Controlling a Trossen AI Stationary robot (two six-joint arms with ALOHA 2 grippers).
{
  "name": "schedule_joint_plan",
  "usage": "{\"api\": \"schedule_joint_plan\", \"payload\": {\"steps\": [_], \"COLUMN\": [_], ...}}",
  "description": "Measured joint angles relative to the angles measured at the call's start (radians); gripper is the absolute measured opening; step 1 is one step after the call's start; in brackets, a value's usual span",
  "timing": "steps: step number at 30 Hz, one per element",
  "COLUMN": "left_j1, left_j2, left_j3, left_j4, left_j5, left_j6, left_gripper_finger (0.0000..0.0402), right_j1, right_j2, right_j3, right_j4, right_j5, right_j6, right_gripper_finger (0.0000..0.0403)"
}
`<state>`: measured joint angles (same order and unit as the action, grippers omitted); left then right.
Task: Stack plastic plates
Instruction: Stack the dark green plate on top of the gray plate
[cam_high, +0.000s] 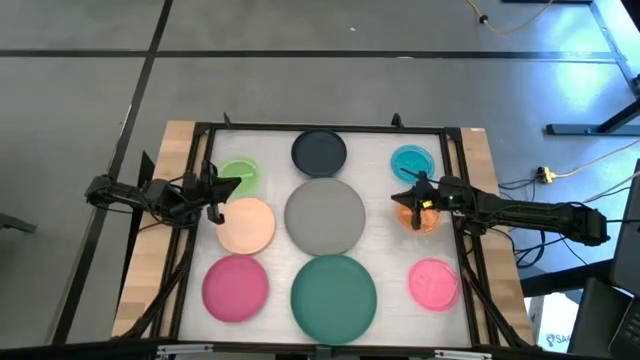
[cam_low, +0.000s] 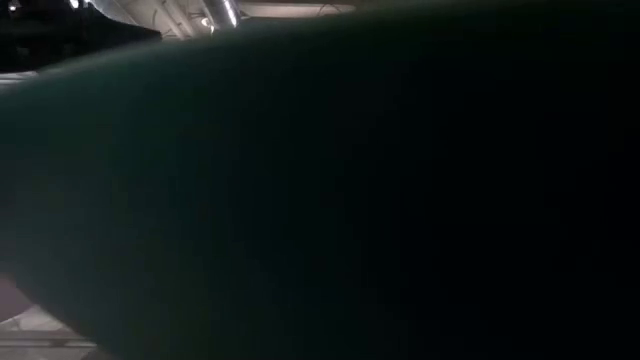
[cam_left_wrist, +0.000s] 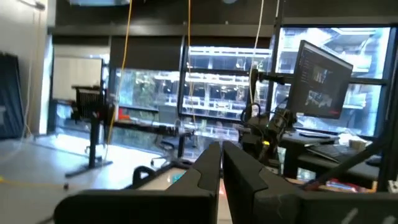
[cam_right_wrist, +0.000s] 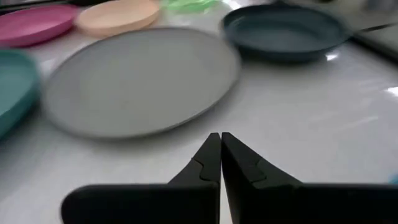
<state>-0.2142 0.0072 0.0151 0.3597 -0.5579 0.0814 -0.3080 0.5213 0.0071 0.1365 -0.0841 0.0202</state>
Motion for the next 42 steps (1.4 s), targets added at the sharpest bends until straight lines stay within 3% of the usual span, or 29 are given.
{"api": "schedule_joint_plan", "payload": {"steps": [6, 10, 14, 23, 30, 42], "left_j1": [0.000, 0.001, 0.019, 0.156, 0.266, 0.332], "left_j2": [0.000, 0.001, 0.022, 0.117, 0.231, 0.412], "left_j3": [0.000, 0.000, -0.008, -0.008, -0.007, -0.008], "left_j4": [0.060, 0.076, 0.102, 0.251, 0.351, 0.422], "left_j5": [0.006, 0.078, 0.110, 0.149, 0.291, 0.291], "left_j6": [0.039, 0.042, 0.096, 0.112, 0.082, -0.029], "left_gripper_finger": [0.0011, 0.0011, 0.0011, 0.0011, 0.0011, 0.0011], "right_j1": [0.000, 0.000, 0.000, 0.000, 0.001, 0.001], "right_j2": [0.000, 0.000, 0.000, 0.000, 0.008, 0.192], "right_j3": [0.000, 0.000, 0.000, 0.000, 0.000, 0.072], "right_j4": [-0.002, 0.026, 0.101, 0.255, 0.319, 0.446], "right_j5": [0.044, 0.023, 0.005, 0.074, 0.055, 0.011], "right_j6": [0.000, 0.003, 0.148, 0.200, 0.204, 0.152], "right_gripper_finger": [0.0007, 0.0007, 0.0007, 0.0007, 0.0007, 0.0007]}}
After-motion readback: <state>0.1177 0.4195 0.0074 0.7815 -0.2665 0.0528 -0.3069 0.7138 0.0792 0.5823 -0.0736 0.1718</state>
